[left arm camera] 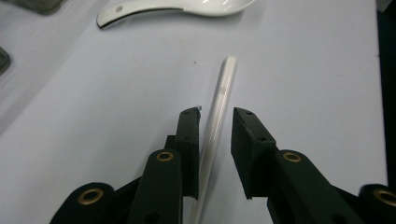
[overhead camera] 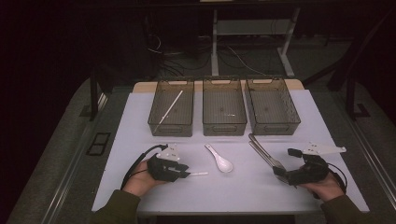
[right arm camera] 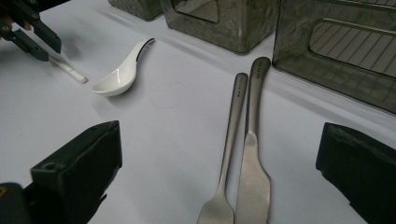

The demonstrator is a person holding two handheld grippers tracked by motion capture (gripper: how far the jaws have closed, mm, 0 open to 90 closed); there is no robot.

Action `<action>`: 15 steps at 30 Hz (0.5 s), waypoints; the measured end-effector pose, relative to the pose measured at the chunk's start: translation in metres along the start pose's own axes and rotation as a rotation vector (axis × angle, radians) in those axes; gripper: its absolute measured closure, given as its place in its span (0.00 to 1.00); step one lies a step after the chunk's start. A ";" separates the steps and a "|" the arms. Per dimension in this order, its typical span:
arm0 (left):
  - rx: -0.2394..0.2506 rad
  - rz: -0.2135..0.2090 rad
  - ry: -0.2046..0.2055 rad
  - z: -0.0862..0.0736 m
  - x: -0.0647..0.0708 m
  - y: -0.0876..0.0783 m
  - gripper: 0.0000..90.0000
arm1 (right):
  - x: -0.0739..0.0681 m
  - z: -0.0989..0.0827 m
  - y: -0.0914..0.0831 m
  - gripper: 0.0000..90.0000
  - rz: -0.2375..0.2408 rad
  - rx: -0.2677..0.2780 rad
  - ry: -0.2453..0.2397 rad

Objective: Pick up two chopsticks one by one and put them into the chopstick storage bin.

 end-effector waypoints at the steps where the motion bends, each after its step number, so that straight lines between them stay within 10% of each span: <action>1: -0.002 0.000 -0.002 -0.001 0.000 0.001 0.81 | 0.000 0.000 0.000 0.00 0.000 0.000 -0.001; 15: -0.033 0.015 0.014 -0.006 -0.005 0.008 0.89 | 0.000 0.000 0.001 0.00 0.003 -0.010 -0.010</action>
Point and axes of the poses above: each handheld gripper's, and its own axes: y roughly forward along the jaws, z roughly out of its top, x roughly to its right, the point moved 1 cm from there along y, roughly forward along the jaws, and after that the axes turned 14 degrees about -y, right-handed, at the moved point
